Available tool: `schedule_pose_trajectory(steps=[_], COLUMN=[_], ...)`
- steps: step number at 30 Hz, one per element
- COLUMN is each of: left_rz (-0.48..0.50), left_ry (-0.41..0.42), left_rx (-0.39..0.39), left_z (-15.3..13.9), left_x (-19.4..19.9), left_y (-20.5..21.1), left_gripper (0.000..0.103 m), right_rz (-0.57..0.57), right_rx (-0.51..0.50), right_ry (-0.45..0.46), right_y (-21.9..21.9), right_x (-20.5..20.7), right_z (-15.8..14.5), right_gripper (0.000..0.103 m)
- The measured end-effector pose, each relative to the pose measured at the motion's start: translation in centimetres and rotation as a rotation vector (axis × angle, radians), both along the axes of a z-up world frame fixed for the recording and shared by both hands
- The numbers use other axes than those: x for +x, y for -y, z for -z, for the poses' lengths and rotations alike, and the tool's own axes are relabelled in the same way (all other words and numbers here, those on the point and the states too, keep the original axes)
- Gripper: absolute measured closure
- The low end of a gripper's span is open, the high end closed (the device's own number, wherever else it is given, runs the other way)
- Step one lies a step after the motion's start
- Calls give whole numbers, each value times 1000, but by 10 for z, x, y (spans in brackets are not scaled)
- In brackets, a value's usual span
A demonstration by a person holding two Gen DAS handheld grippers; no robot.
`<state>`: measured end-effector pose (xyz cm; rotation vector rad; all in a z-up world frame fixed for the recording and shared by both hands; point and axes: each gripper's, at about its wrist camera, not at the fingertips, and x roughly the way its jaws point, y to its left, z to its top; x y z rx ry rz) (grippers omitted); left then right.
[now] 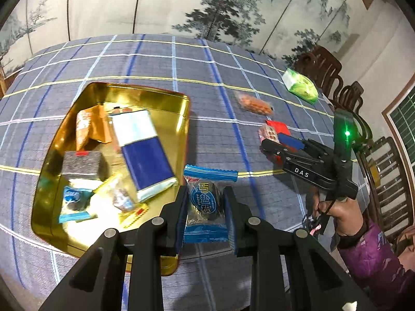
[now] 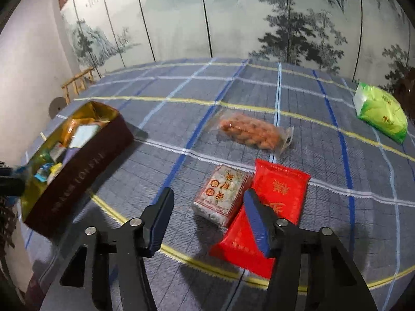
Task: Organize snacks
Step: 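Carry the blue candy packet over the tin while the right gripper grasps the white-and-red cake packet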
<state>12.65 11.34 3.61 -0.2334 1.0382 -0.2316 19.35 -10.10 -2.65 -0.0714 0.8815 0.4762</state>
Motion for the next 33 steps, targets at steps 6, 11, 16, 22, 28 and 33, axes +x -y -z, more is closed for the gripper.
schedule_pose_trajectory(steps=[6,11,16,22,28,33], left_rz=[-28,-29,-39,-74,-87,-79], left_ry=[4,3,11,25,16,-14], left_rx=[-16,-17,-13,8,30,46], left_z=[4,6,2,-1,2,14], left_x=[-5,-8,-12,-20,-23,-24], left_y=[-14,-18,-24,-36,-46,-48], left_gripper=[79,79,79,79,79,79], right_rz=[-39,-54,-44,-27,-51,-48], right_rx=[-15,-38,-53,-12,-11,-10], right_ry=[-18,-13,-21,43,17,7], right_y=[-12,-20,-23,-21,-30,-30], right_x=[7,4,7,-15,-29,-31], right_z=[5,6,13,1,8,10], right_gripper=[69,69,68,73,73,73])
